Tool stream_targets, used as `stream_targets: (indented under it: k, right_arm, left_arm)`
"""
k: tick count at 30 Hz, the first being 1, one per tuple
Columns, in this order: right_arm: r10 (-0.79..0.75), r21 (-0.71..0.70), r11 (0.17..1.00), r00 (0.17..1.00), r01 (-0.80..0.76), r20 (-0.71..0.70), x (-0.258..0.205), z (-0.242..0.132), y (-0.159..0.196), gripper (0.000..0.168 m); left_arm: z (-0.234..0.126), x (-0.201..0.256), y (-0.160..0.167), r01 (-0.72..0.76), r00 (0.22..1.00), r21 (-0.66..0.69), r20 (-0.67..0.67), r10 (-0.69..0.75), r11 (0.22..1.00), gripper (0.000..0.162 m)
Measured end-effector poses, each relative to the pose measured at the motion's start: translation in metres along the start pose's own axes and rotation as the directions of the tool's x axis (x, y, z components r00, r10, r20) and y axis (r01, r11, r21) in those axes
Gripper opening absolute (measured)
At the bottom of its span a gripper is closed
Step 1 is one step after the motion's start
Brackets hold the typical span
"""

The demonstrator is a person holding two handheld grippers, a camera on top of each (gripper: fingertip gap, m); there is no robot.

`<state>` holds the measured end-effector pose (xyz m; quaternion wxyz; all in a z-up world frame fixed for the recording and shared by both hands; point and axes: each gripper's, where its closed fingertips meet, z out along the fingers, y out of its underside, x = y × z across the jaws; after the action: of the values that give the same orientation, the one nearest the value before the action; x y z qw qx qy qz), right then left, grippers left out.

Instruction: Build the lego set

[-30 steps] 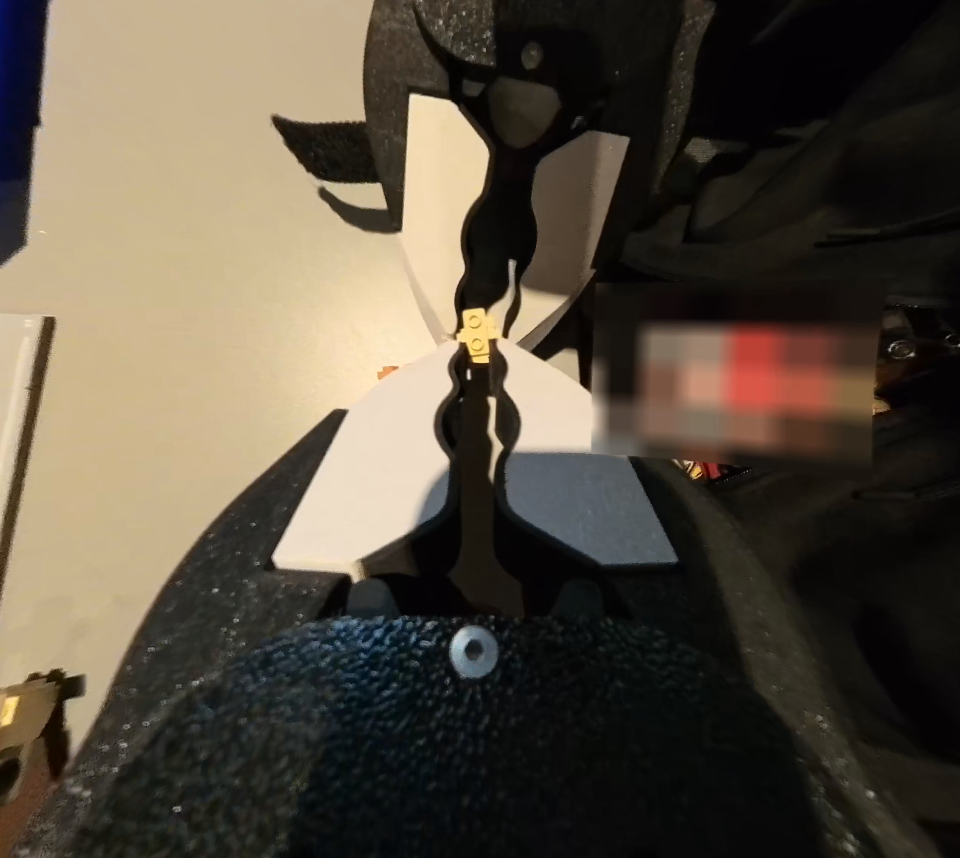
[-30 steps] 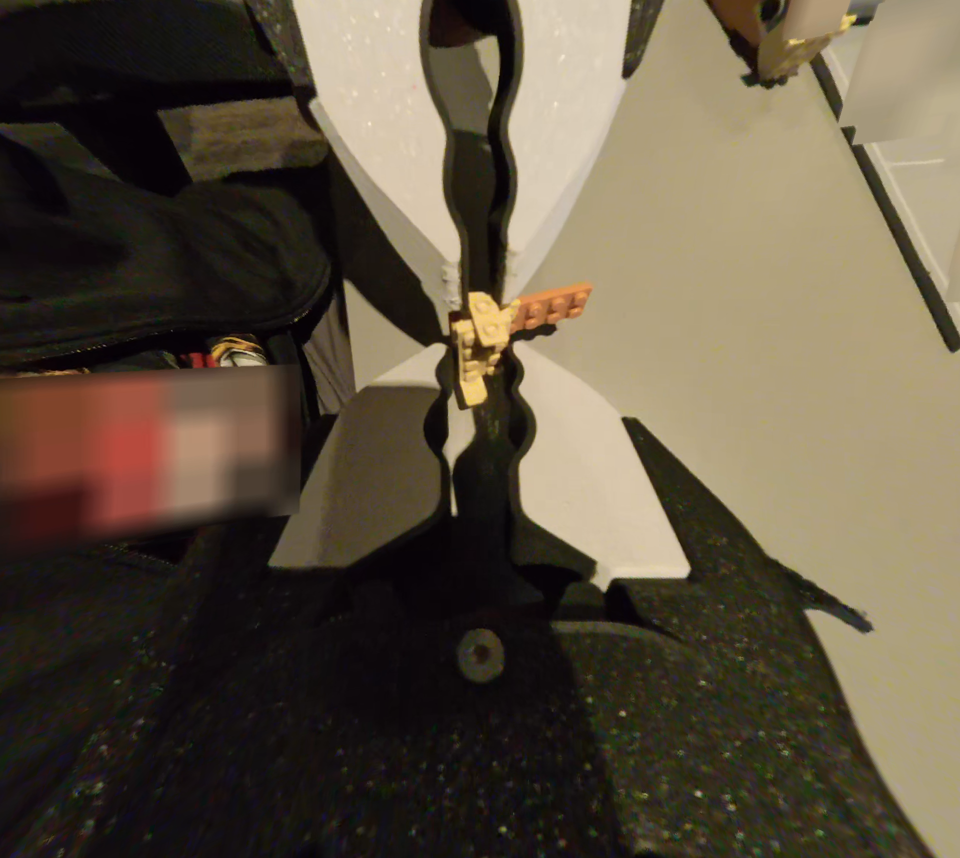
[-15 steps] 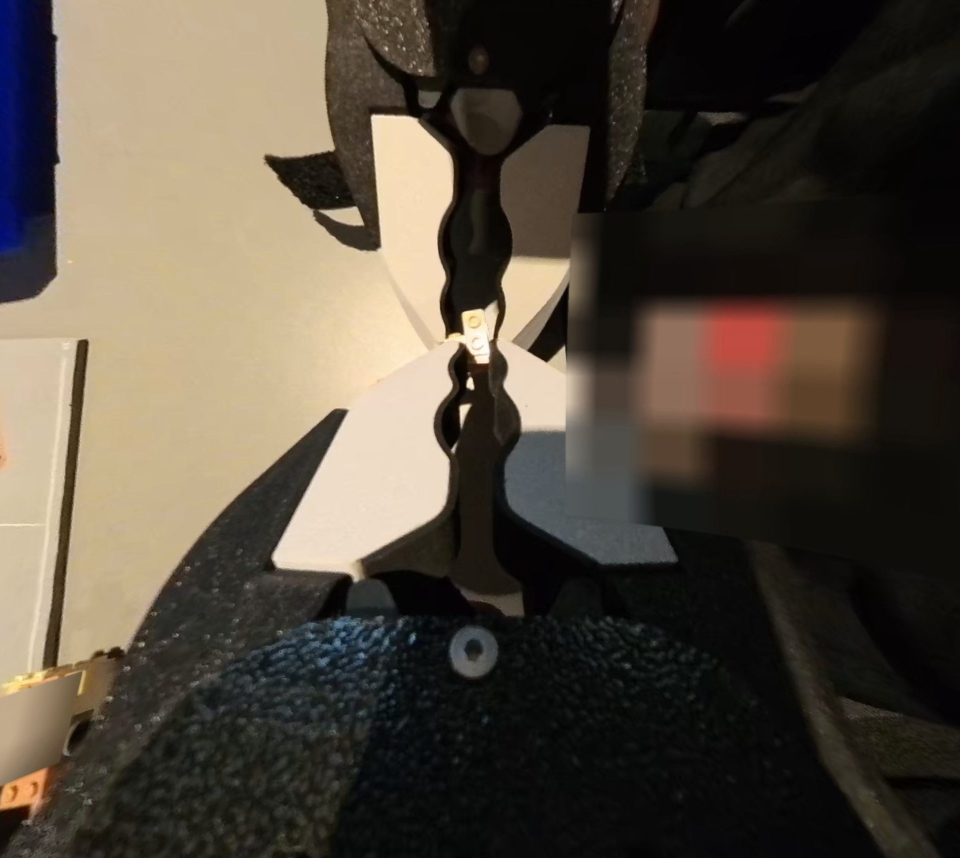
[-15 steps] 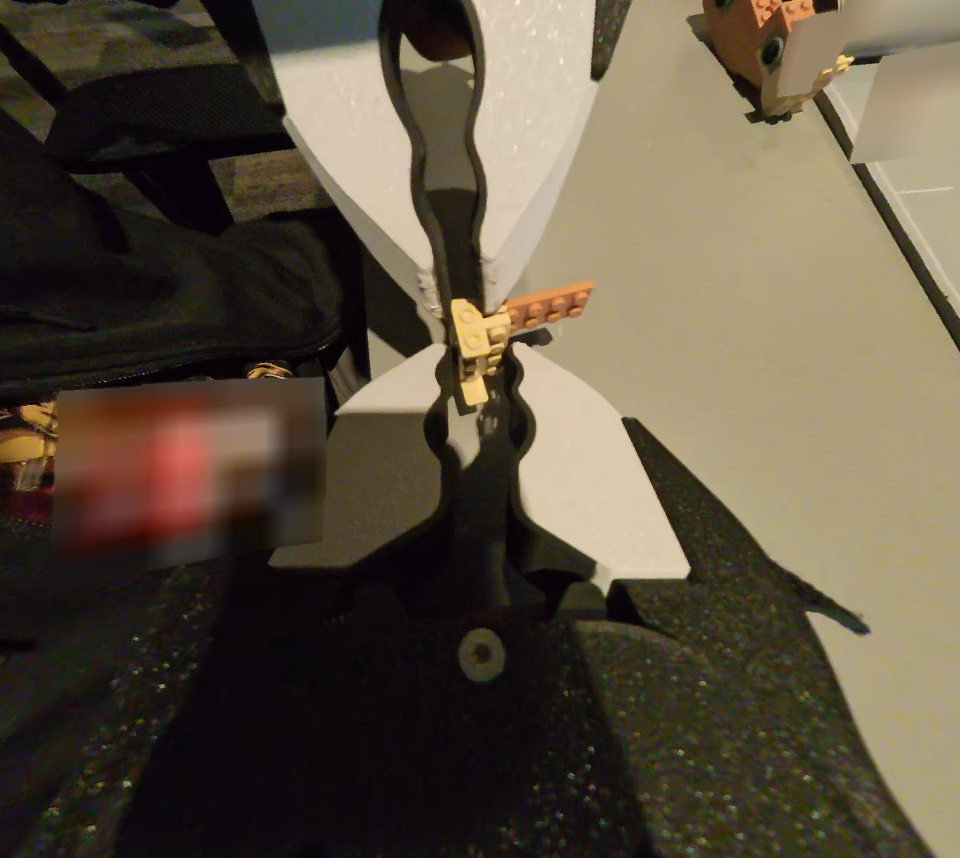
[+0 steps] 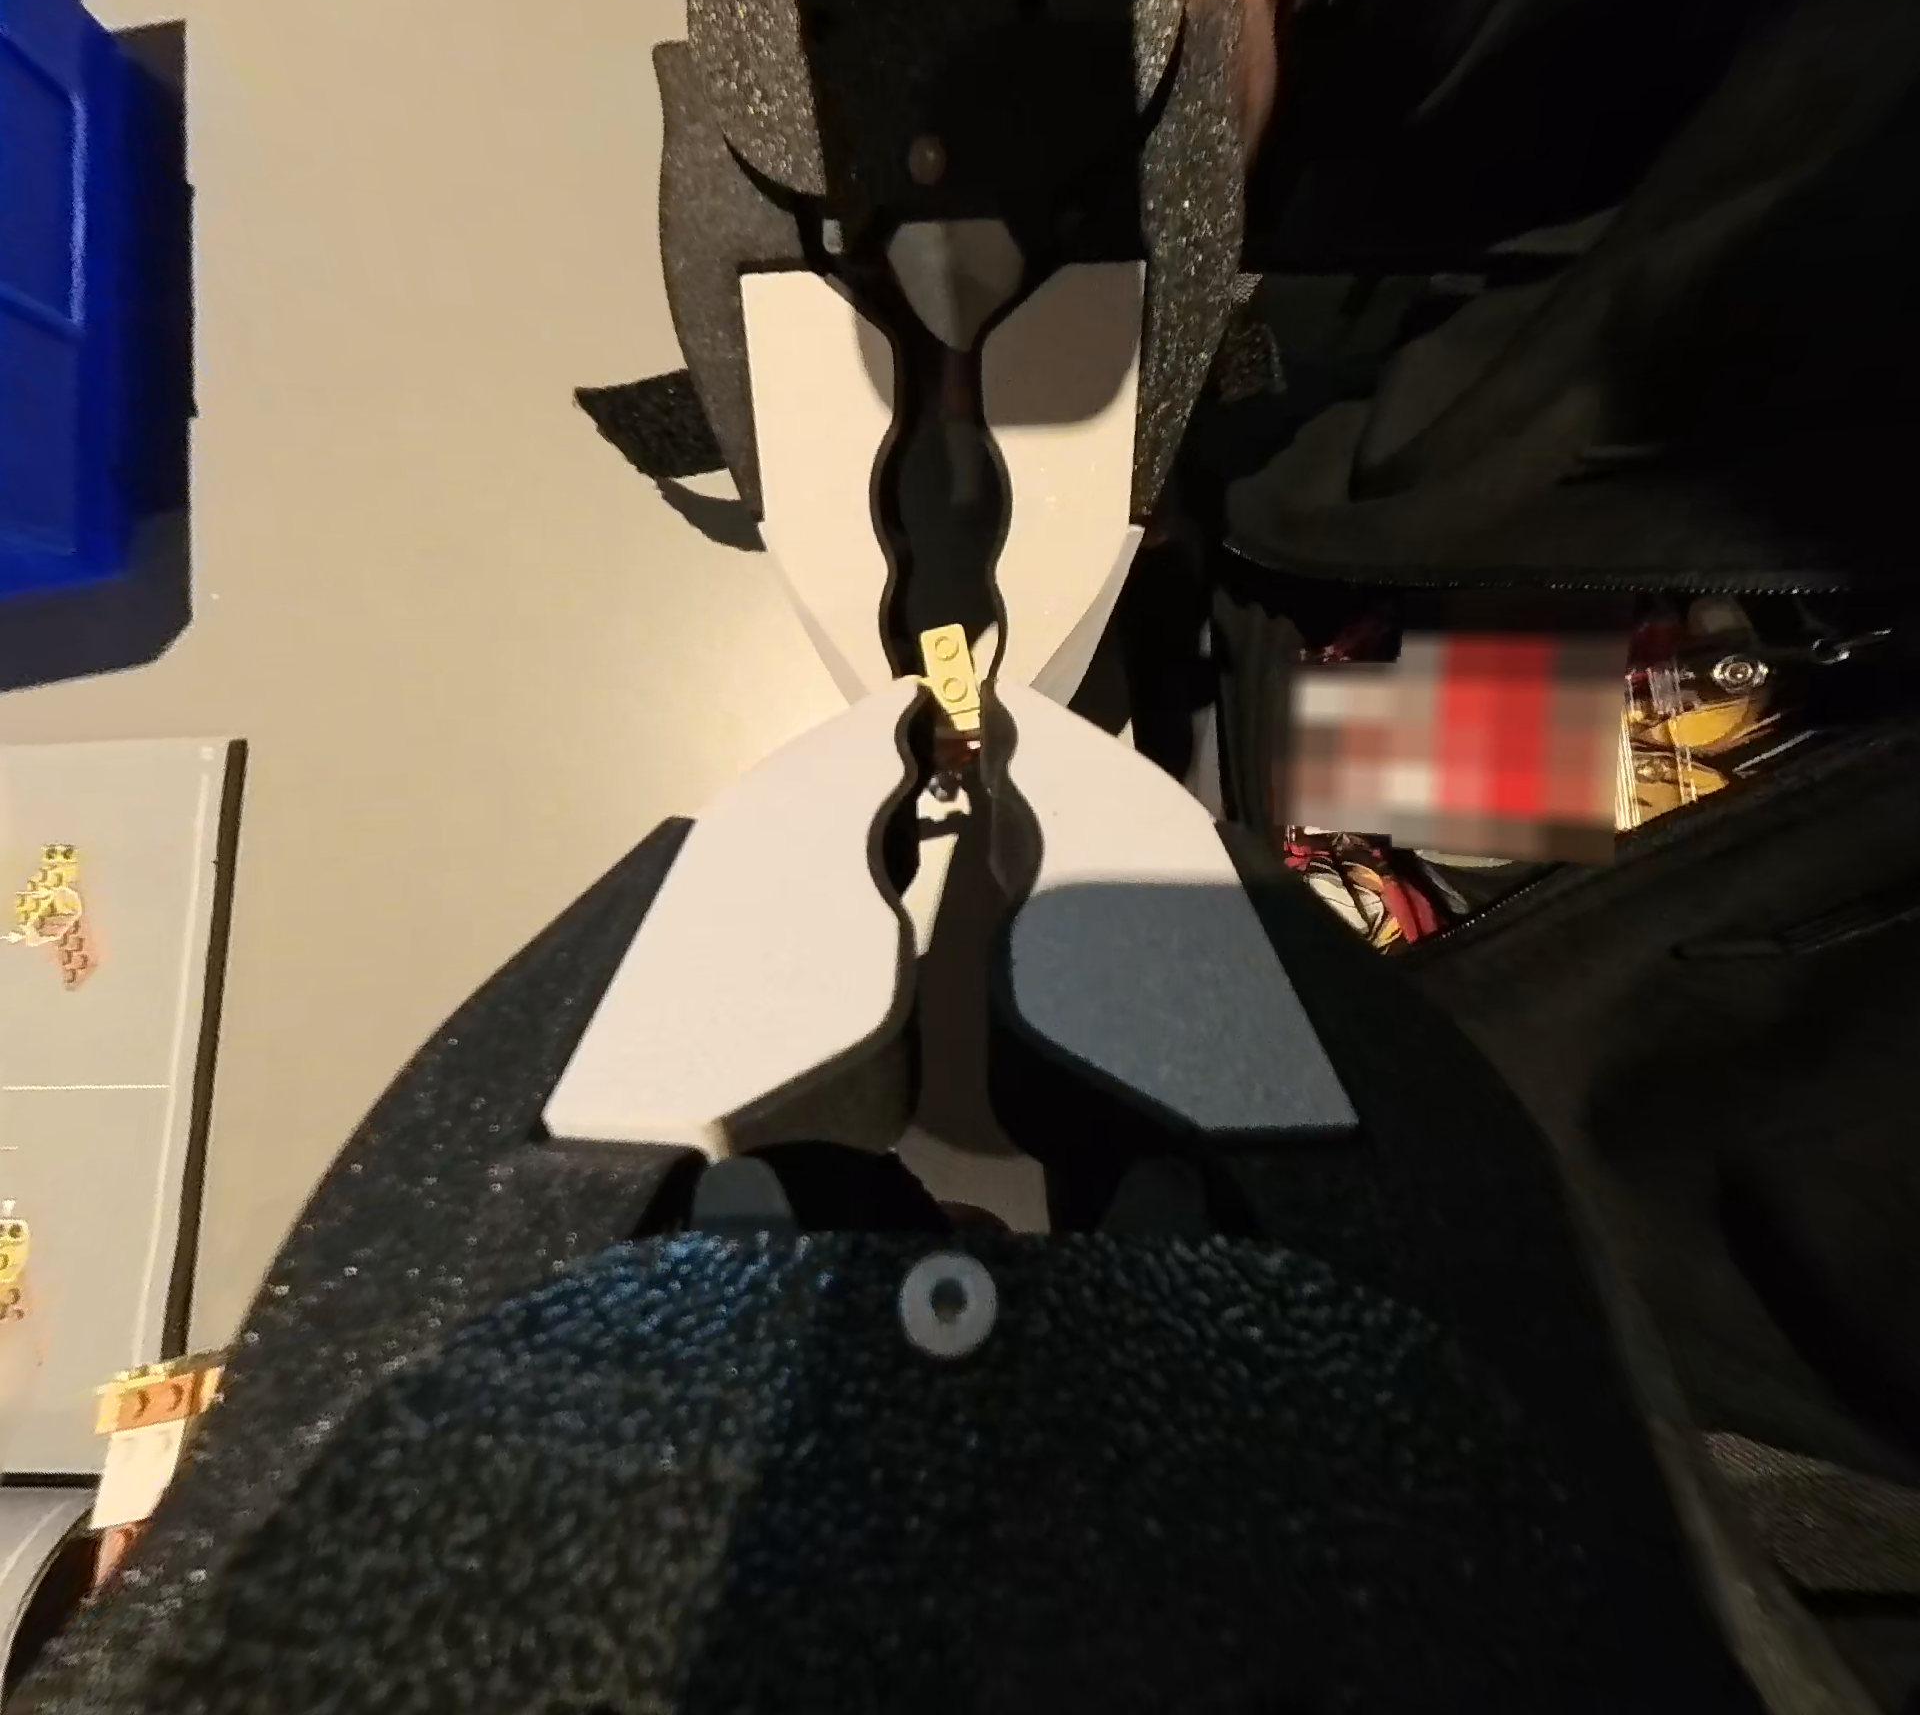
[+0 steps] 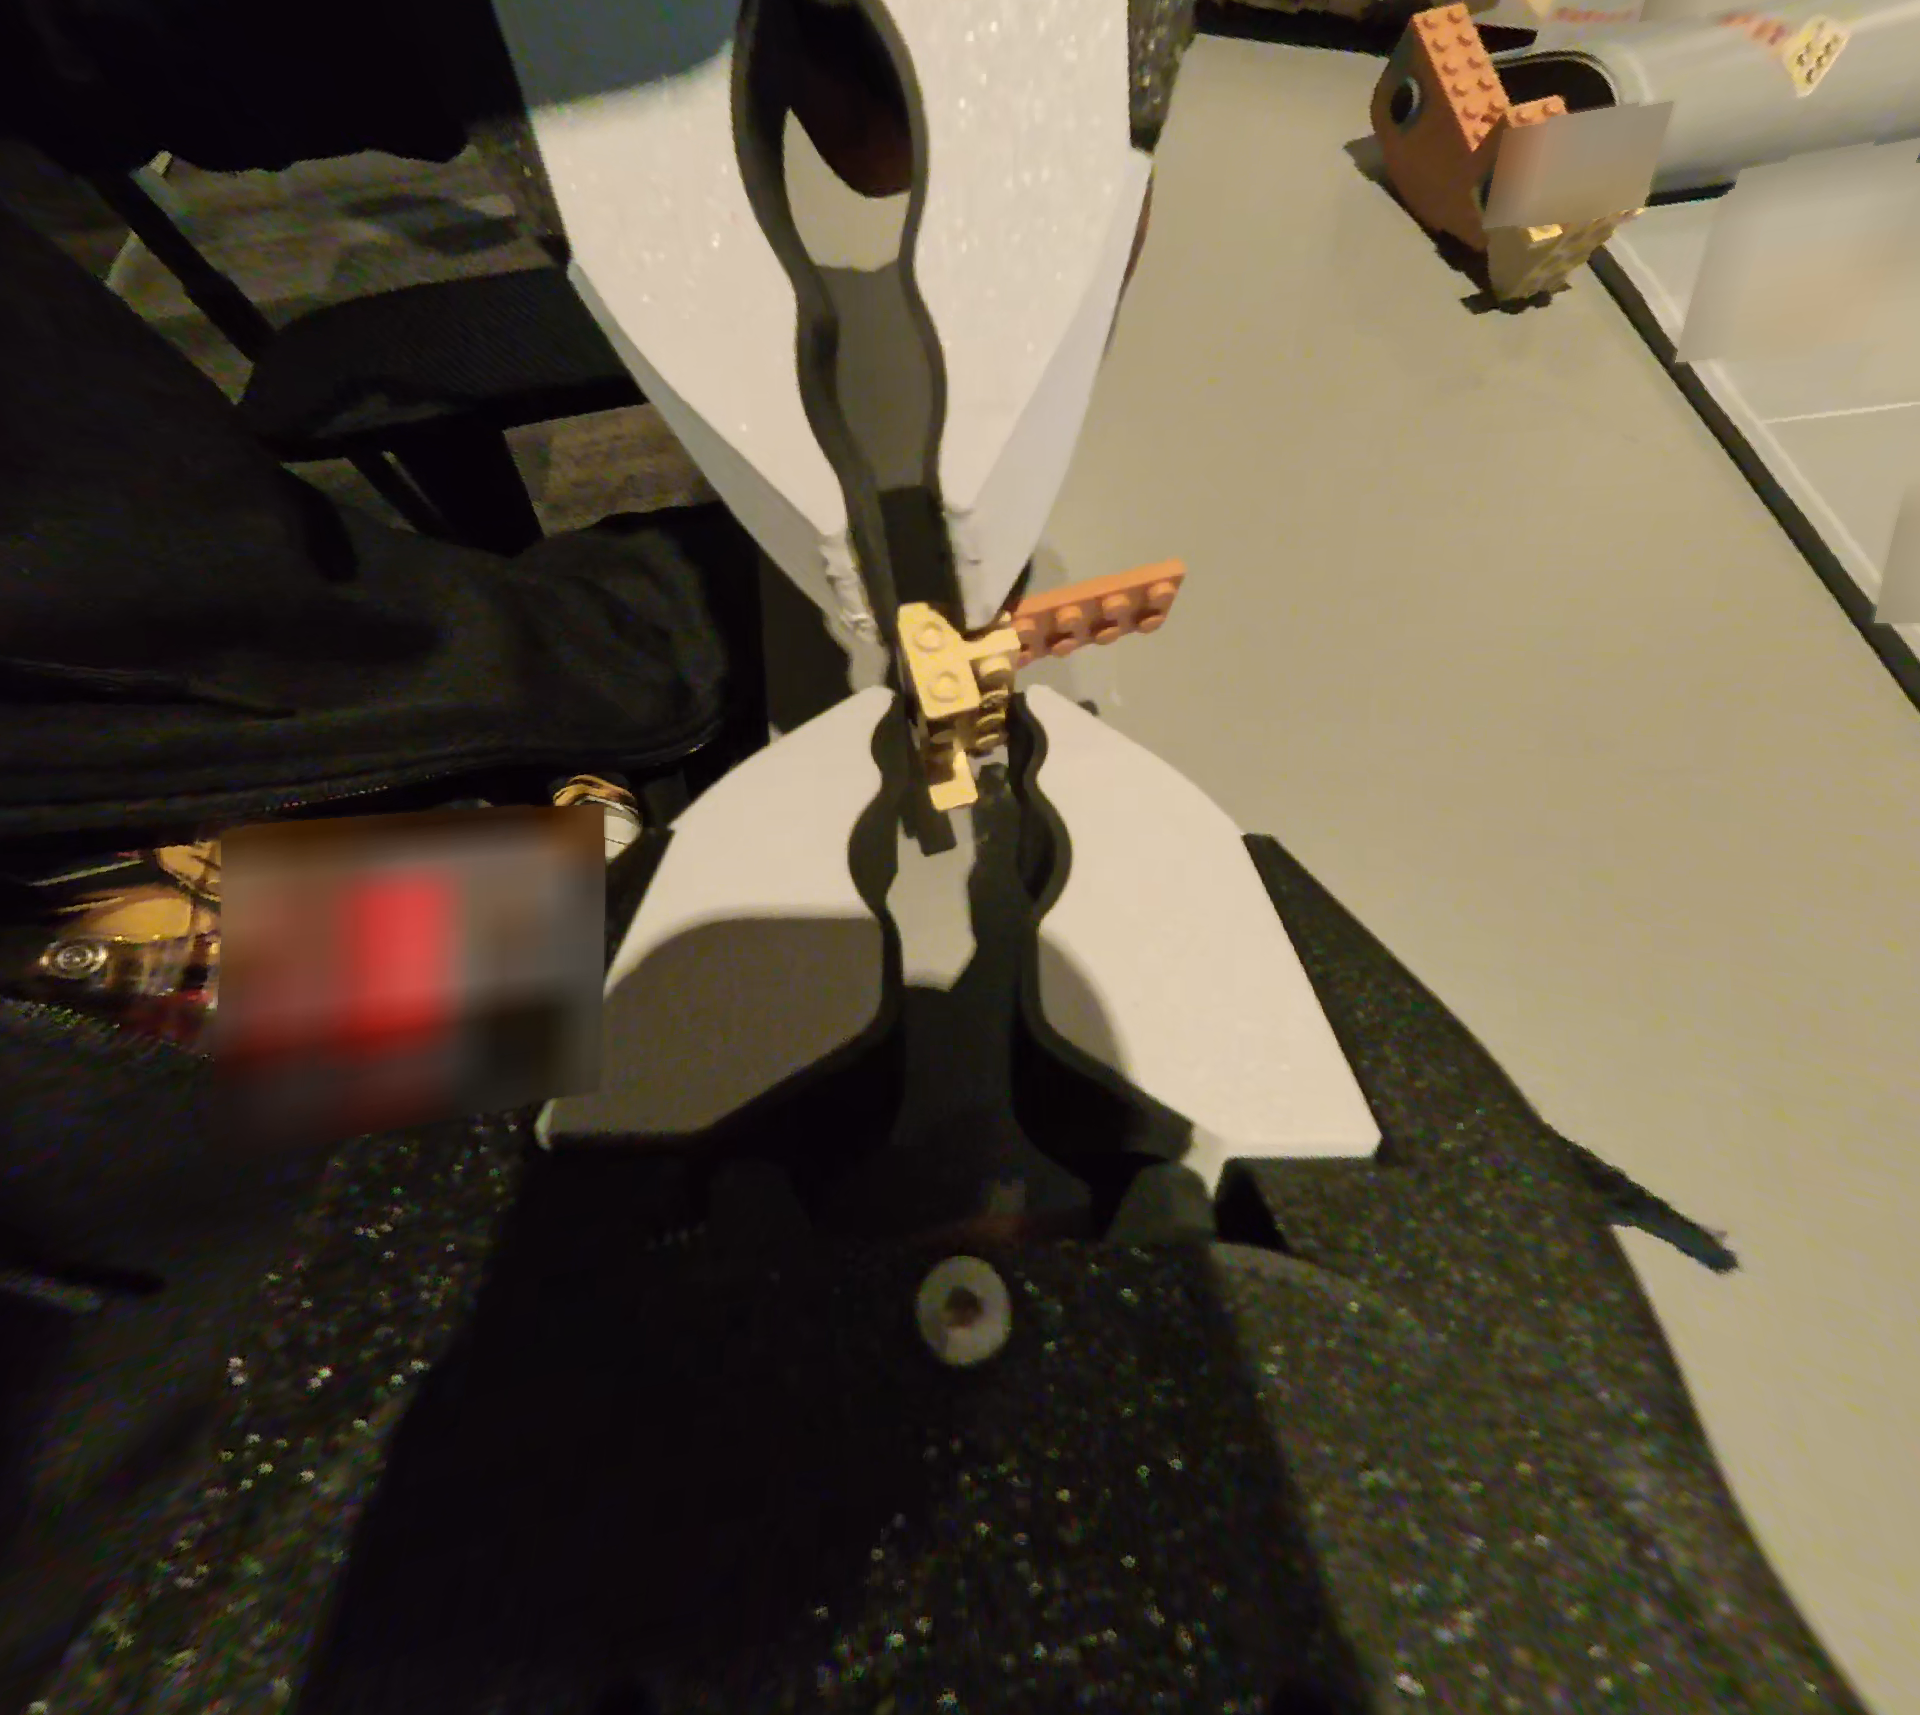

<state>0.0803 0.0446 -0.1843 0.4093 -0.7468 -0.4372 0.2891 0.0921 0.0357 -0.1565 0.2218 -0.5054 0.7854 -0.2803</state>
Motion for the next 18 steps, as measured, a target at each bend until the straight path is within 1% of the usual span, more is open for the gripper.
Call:
stream_targets:
  k: [18]
  right_arm:
    - [0.019,0.055,0.998,0.998,-0.022,0.059,-0.0039,-0.0059,-0.0054,0.018]
  left_arm:
    - [-0.0024,0.0015,-0.0084,-0.013,1.0,0.053,0.003,0.012,0.998,0.008]
